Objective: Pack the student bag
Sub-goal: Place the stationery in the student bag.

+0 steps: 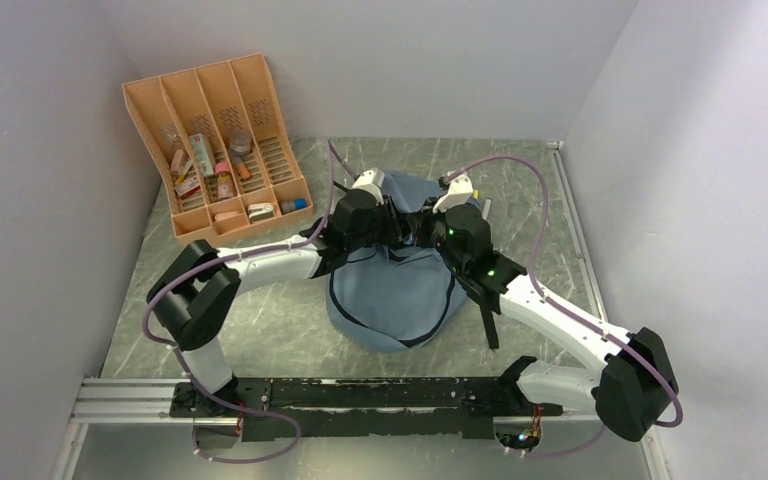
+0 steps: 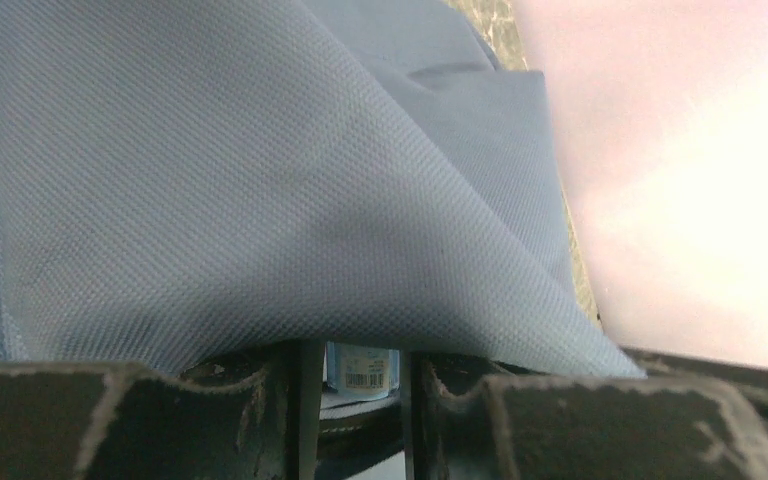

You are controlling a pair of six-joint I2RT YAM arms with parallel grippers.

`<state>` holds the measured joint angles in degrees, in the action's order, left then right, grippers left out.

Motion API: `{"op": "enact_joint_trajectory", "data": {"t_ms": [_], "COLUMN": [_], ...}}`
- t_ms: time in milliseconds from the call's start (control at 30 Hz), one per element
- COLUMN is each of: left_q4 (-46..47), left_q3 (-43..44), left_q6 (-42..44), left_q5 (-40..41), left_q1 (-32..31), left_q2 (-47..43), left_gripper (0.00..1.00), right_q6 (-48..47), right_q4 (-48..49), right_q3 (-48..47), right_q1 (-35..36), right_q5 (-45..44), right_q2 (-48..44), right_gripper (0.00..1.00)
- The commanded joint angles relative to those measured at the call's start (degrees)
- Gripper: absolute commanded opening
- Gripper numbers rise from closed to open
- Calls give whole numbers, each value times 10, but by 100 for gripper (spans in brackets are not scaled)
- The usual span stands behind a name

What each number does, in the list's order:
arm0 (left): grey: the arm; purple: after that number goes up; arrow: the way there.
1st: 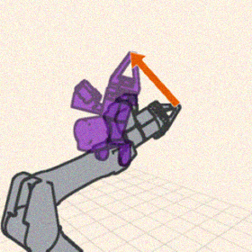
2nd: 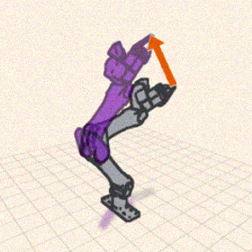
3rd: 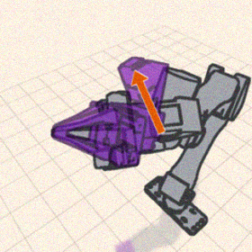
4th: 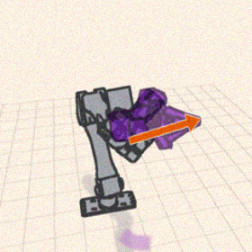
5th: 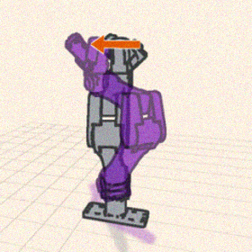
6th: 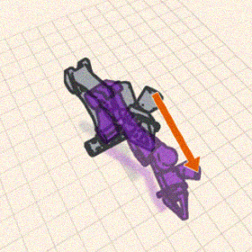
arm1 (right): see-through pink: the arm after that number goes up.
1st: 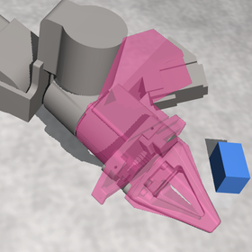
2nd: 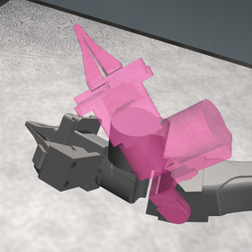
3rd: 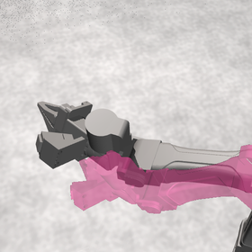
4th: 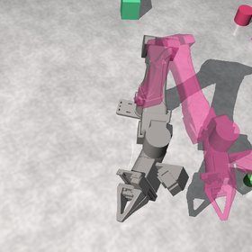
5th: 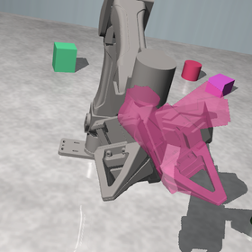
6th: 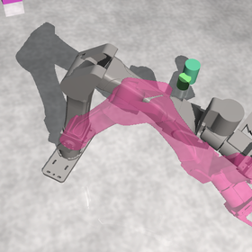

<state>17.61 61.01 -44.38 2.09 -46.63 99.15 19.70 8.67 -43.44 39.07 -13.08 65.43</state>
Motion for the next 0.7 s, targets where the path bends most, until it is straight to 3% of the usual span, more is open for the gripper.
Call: {"op": "enact_joint_trajectory", "data": {"t_ms": [0,400,533,667], "left_q4": [16,18,-4,-23], "left_q3": [50,60,46,22], "left_q6": [-13,-6,4,12], "left_q5": [64,8,6,11], "left_q1": [0,-5,-5,-5], "left_q2": [22,43,24,-8], "left_gripper": [17,47,52,52], "right_q6": [22,22,22,17], "right_q4": [63,62,63,63], "right_q3": [-9,-8,-8,-8], "right_q1": [4,4,3,4], "right_q5": [17,16,14,9], "right_q2": [-25,-16,-13,-9], "right_gripper": [0,0,0,0]}}
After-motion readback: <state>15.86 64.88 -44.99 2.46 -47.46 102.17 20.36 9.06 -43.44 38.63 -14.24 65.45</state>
